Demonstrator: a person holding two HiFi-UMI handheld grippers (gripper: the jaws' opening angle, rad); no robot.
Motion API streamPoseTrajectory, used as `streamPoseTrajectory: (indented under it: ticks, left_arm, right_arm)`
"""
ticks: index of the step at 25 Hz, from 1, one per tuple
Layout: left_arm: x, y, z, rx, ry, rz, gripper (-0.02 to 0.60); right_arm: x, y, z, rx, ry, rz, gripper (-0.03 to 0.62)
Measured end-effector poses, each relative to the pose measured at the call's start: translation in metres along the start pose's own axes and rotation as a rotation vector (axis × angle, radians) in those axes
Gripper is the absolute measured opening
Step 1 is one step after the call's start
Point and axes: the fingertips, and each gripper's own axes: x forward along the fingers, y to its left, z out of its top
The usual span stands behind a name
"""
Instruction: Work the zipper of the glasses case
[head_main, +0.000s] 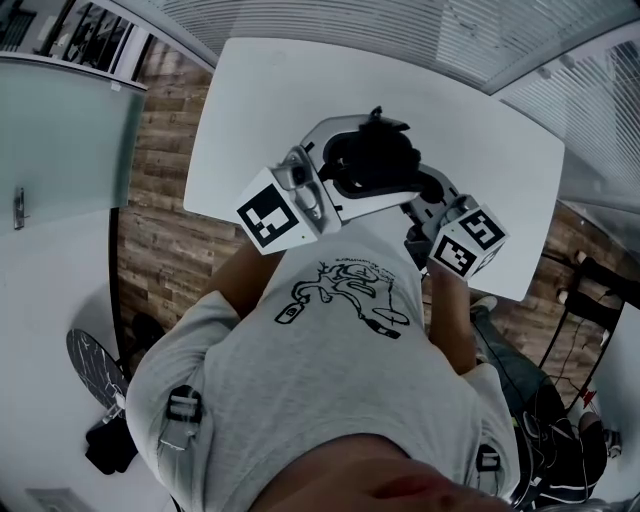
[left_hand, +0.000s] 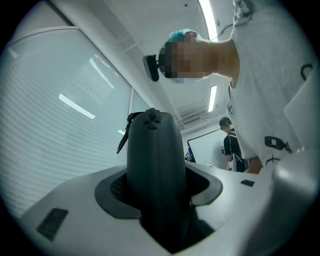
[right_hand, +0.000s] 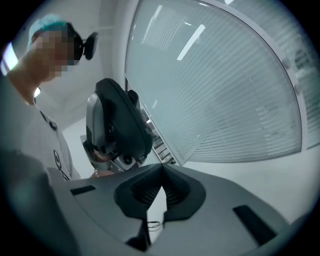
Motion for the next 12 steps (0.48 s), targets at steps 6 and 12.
streamPoseTrajectory:
  ticks: [6,12]
  left_arm:
    - [0.0,0.009,-0.004,-0.02,0.025,0.008,0.253]
    - [-0.011,0.023,-0.014,-0.083,0.038,0.051,0.253]
  right_arm:
    - [-0.004,-0.002,0.002,-0.005,-0.057,-0.023,0.005]
    - [-0.012,0.005,0.019,-0.314,-0.065,-0.131,0.094]
